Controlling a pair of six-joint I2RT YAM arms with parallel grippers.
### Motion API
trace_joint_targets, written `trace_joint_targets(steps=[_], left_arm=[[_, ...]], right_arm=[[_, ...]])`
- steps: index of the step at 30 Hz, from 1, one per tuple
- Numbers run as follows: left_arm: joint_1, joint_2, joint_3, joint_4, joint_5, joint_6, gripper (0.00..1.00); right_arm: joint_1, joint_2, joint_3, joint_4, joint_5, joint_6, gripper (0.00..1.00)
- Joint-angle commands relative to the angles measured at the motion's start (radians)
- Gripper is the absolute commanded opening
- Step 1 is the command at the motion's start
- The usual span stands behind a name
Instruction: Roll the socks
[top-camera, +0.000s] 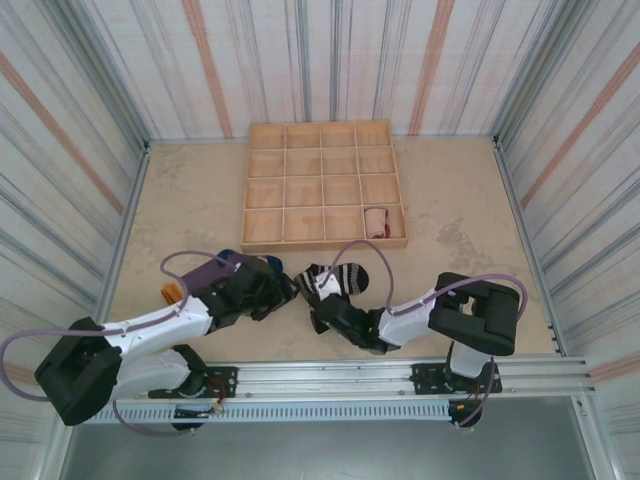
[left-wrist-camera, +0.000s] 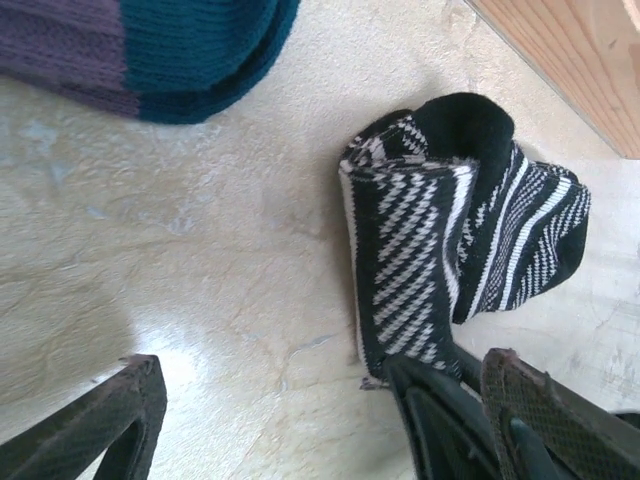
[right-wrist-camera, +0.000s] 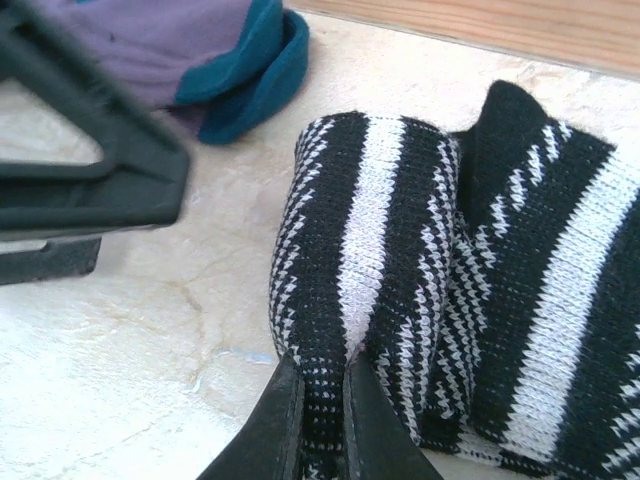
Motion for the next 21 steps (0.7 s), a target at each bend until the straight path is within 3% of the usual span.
trace_joint_targets(steps=[1, 8, 14, 21], left_arm=[[0.008, -0.026, -0.019, -0.001, -0.024, 0.014, 0.84], [0.010, 0.033, -0.019, 0.057, -0.007, 0.022, 0.82], [0.010, 0.121, 0.035, 0.088, -0.015, 0.083, 0.73], [0.009, 0.229, 0.126, 0.101, -0.015, 0.156, 0.68]], right_arm=[[-0.079, 0.030, -0.103, 0.032, -0.256, 0.120, 0.00], [-0.237, 0.050, -0.175, 0.208, -0.508, 0.325, 0.00], [-0.324, 0.109, -0.190, 0.261, -0.601, 0.537, 0.00], [-0.400, 0.154, -0.239, 0.330, -0.625, 0.763, 0.00]])
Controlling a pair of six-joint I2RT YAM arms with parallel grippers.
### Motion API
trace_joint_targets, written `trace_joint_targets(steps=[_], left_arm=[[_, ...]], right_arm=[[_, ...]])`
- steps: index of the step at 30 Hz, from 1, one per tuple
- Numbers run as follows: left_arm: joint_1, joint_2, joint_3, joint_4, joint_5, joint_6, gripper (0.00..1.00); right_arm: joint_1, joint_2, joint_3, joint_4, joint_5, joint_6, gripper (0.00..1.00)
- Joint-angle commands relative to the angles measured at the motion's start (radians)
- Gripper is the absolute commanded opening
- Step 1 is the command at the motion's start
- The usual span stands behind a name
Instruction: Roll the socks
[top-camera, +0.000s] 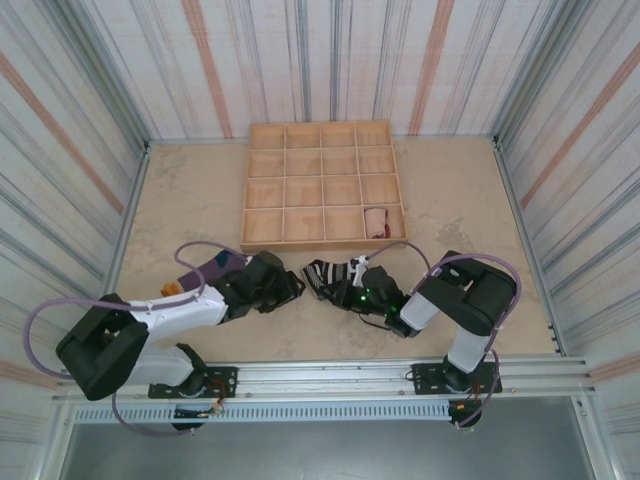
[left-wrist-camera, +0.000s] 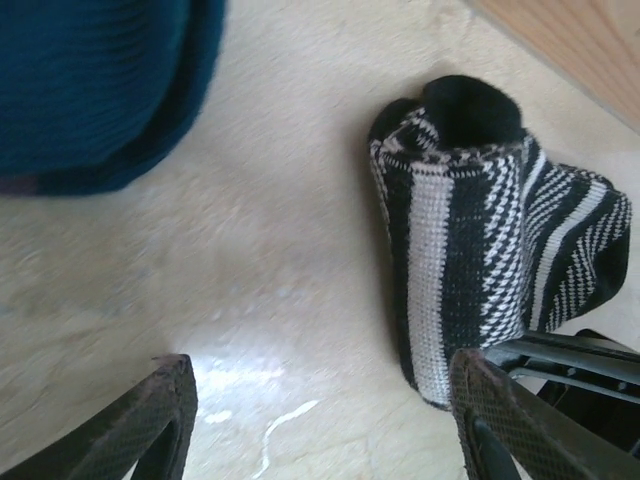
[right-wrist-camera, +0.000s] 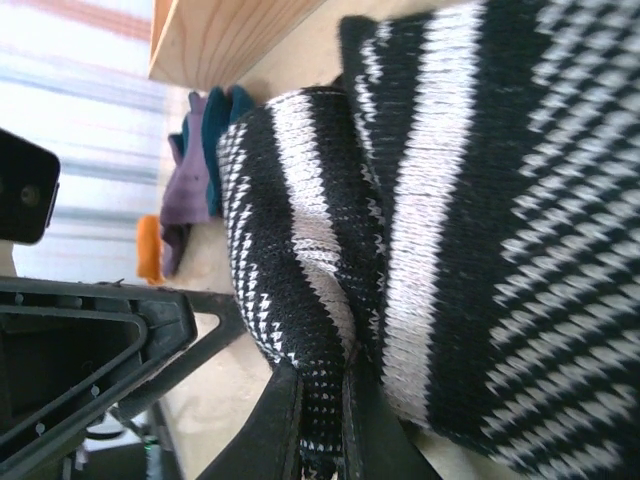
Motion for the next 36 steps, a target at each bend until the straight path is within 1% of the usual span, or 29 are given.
trace_joint_targets(steps=[1, 8, 16, 19, 22, 25, 31, 36], left_arm=[[0.009, 0.042, 0.050, 0.020, -0.014, 0.063, 0.67], [0.009, 0.146, 0.115, 0.054, -0.001, 0.094, 0.66], [0.008, 0.235, 0.177, 0.081, 0.005, 0.106, 0.65], [0.008, 0.263, 0.205, 0.076, 0.009, 0.108, 0.62], [0.008, 0.297, 0.235, 0.056, 0.009, 0.112, 0.54], [0.006, 0.326, 0.251, 0.059, 0.017, 0.112, 0.50], [0.000, 0.364, 0.248, 0.125, 0.018, 0.109, 0.52], [0.000, 0.393, 0.254, 0.146, 0.015, 0.110, 0.49]], right_arm=[[-0.036, 0.063, -0.060, -0.144, -0.005, 0.170, 0.00], [-0.062, 0.101, -0.095, -0.148, 0.000, 0.257, 0.00], [-0.068, 0.142, -0.103, -0.177, 0.014, 0.292, 0.00], [-0.066, 0.146, -0.113, -0.177, 0.025, 0.308, 0.00], [-0.067, 0.139, -0.124, -0.181, 0.037, 0.308, 0.00], [-0.067, 0.124, -0.120, -0.206, 0.035, 0.296, 0.00], [-0.073, 0.097, -0.118, -0.254, 0.041, 0.275, 0.00], [-0.091, 0.058, -0.113, -0.308, 0.035, 0.249, 0.00]])
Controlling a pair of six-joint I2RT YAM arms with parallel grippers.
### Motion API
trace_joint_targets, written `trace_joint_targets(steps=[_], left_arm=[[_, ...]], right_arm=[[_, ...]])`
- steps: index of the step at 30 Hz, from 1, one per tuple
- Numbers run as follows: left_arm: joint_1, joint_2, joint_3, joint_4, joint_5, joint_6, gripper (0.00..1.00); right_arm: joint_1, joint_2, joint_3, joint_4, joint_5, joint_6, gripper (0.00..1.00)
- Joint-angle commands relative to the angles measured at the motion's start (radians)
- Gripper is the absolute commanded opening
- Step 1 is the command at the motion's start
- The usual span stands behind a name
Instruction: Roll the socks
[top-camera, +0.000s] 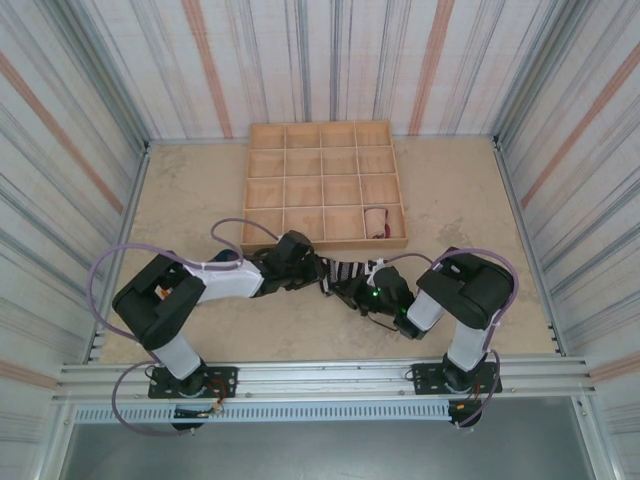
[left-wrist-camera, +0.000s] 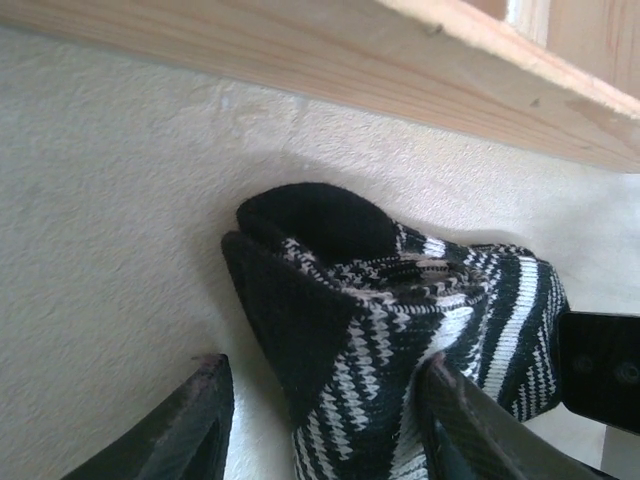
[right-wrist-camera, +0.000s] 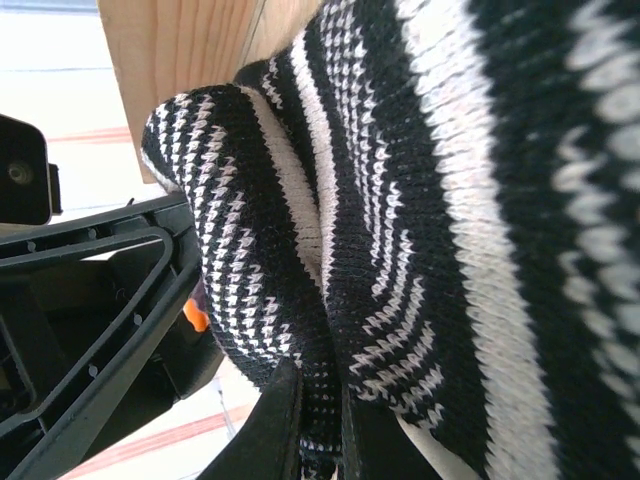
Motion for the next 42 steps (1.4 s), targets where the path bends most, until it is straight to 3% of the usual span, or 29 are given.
trace_joint_targets(steps=[1, 9, 13, 18, 24, 29, 35, 42], left_arm=[[0.001, 0.041, 0.014, 0.003, -0.013, 0.018, 0.47], [-0.001, 0.079, 0.025, 0.026, -0.008, -0.002, 0.15], [-0.001, 0.071, 0.023, -0.015, -0.022, -0.020, 0.01], [-0.011, 0.003, 0.008, -0.134, -0.075, -0.060, 0.00], [-0.045, -0.095, -0.029, -0.275, -0.172, -0.181, 0.00], [-0.102, -0.167, -0.114, -0.248, -0.228, -0.319, 0.00], [-0.182, -0.196, -0.203, -0.195, -0.283, -0.472, 0.00], [-0.214, -0.252, -0.230, -0.218, -0.312, -0.504, 0.00]], right_arm=[[-0.017, 0.028, -0.045, -0.389, 0.038, -0.028, 0.00], [-0.023, -0.080, -0.013, -0.526, 0.044, -0.103, 0.01], [-0.013, -0.207, 0.031, -0.673, 0.062, -0.231, 0.16], [0.078, -0.483, 0.174, -1.099, 0.230, -0.536, 0.40], [0.166, -0.634, 0.253, -1.255, 0.340, -0.768, 0.62], [0.299, -0.598, 0.315, -1.256, 0.488, -0.918, 0.65], [0.491, -0.469, 0.344, -1.097, 0.682, -1.080, 0.63], [0.550, -0.329, 0.357, -1.014, 0.758, -1.101, 0.59]])
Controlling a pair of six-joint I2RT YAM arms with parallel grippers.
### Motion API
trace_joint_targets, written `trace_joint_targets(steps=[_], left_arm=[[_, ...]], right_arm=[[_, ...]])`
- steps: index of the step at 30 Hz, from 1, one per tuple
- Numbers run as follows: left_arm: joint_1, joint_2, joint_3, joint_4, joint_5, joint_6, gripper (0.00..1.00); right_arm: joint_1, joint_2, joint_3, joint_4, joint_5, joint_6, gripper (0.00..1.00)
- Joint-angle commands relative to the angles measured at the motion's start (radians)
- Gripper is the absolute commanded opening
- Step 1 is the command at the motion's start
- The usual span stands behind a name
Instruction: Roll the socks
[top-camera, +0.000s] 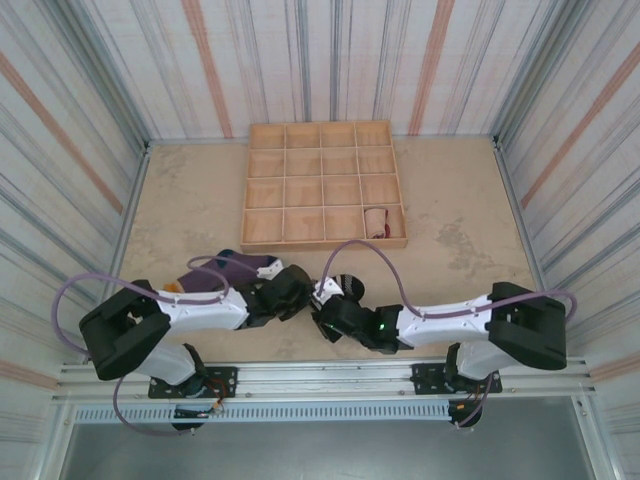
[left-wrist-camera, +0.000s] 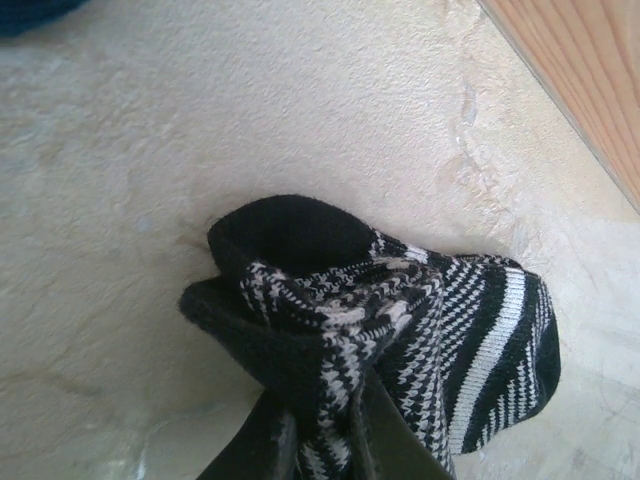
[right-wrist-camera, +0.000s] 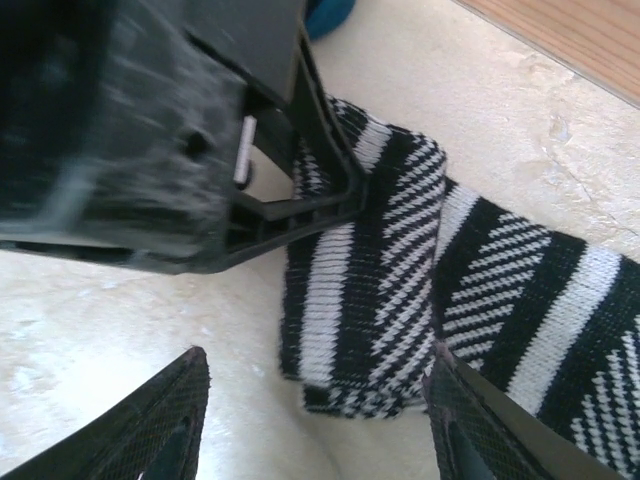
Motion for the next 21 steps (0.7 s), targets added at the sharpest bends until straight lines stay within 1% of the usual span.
trace_joint_targets(steps=[1, 5, 11, 13, 14, 15, 18, 19, 21], left_arm=[[-0.005, -0.014, -0.033, -0.123, -0.035, -0.038, 0.00], [-0.005, -0.022, -0.040, -0.123, -0.032, -0.039, 0.00], [-0.005, -0.016, -0.044, -0.110, -0.025, -0.039, 0.00], [-0.005, -0.017, -0.044, -0.110, -0.026, -0.037, 0.00], [-0.005, -0.018, -0.045, -0.110, -0.025, -0.037, 0.00], [-0.005, -0.019, -0.046, -0.108, -0.025, -0.037, 0.00], [-0.004, -0.026, -0.049, -0.108, -0.022, -0.037, 0.00], [-0.004, -0.033, -0.051, -0.111, -0.021, -0.034, 0.02], [-0.004, -0.050, -0.052, -0.121, -0.021, -0.022, 0.10]], right_arm=[[0.017, 0.044, 0.021, 0.056, 0.102, -0.049, 0.58], [0.021, 0.088, 0.029, 0.073, 0.127, -0.055, 0.56], [0.022, 0.141, 0.045, 0.103, 0.119, -0.058, 0.51], [0.021, 0.153, 0.051, 0.114, 0.111, -0.058, 0.48], [0.021, 0.160, 0.056, 0.116, 0.108, -0.057, 0.46], [0.019, 0.168, 0.059, 0.116, 0.104, -0.055, 0.41], [0.010, 0.186, 0.069, 0.103, 0.088, -0.038, 0.20], [0.008, 0.189, 0.068, 0.101, 0.079, -0.031, 0.13], [0.000, 0.186, 0.056, 0.099, 0.059, -0.015, 0.03]])
